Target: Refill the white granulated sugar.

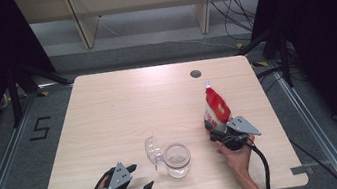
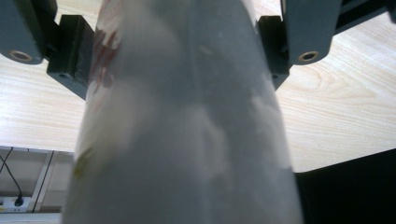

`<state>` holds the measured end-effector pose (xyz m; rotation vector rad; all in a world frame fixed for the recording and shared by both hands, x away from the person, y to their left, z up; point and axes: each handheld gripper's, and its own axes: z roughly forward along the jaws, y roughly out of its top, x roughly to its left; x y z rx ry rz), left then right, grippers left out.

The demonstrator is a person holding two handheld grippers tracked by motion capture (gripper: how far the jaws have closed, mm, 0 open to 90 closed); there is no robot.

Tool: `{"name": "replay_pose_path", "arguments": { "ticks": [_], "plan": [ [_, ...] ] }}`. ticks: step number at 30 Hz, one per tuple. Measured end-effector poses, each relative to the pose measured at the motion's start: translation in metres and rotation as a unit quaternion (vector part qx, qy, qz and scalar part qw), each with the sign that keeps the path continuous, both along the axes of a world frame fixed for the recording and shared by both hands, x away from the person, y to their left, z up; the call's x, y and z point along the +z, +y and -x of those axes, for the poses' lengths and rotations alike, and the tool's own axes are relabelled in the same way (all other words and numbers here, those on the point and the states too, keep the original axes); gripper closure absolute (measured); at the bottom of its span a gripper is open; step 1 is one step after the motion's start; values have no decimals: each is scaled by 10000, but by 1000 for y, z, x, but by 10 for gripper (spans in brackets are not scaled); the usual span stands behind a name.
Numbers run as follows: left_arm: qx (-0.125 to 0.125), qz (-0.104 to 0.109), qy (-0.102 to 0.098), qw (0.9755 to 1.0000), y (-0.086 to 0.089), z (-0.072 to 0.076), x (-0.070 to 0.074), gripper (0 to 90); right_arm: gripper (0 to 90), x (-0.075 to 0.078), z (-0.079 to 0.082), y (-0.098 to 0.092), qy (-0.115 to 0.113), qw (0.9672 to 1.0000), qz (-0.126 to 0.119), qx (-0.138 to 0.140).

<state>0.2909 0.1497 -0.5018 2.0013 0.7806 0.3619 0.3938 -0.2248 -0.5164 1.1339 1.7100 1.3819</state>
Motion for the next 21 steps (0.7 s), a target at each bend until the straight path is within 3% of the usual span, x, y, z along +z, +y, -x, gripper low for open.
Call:
{"name": "replay_pose_path", "arguments": {
  "ticks": [3,5,15,19,21],
  "plan": [
    [-16,-65,25,10000,0,0,1,205,333,0,-1,0,-11,10000,-35,15],
    [-4,-58,23,10000,0,0,1,205,334,-1,-3,-1,-135,9999,-81,65],
    [-29,-78,9,10000,0,1,1,205,368,-1,-6,-1,-322,9994,24,146],
    [-15,-62,21,10000,1,0,1,206,399,2,-3,0,-409,9986,339,12],
    [51,-135,-20,9999,3,0,1,206,404,2,0,3,-368,9989,271,-50]
  ]
}}
